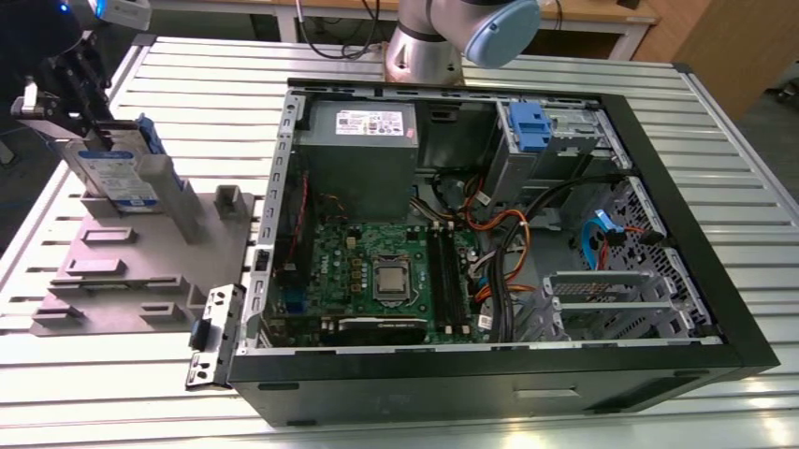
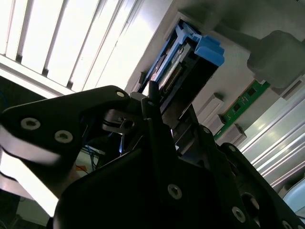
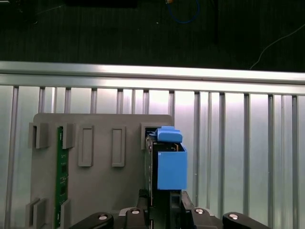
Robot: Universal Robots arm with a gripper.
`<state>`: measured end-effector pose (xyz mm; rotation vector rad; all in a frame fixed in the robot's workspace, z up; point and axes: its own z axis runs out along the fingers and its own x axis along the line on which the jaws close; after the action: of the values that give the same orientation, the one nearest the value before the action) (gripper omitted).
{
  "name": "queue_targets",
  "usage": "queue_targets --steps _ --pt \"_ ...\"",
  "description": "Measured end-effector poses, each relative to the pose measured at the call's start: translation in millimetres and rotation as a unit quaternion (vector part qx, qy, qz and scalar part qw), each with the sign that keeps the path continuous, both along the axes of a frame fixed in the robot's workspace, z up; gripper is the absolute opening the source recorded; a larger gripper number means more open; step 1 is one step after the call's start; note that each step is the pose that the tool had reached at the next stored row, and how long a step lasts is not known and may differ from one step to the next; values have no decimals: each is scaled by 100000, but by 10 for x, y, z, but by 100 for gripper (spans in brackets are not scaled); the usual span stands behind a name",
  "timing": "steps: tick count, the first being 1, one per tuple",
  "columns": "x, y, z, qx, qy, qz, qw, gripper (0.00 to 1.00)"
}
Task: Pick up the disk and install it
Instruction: 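Pick up the disk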
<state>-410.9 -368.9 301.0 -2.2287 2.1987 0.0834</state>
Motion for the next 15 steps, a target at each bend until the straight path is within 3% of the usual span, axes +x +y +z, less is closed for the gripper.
queue_targets --steps 15 --pt "0 0 0 19 -3 -1 100000 35"
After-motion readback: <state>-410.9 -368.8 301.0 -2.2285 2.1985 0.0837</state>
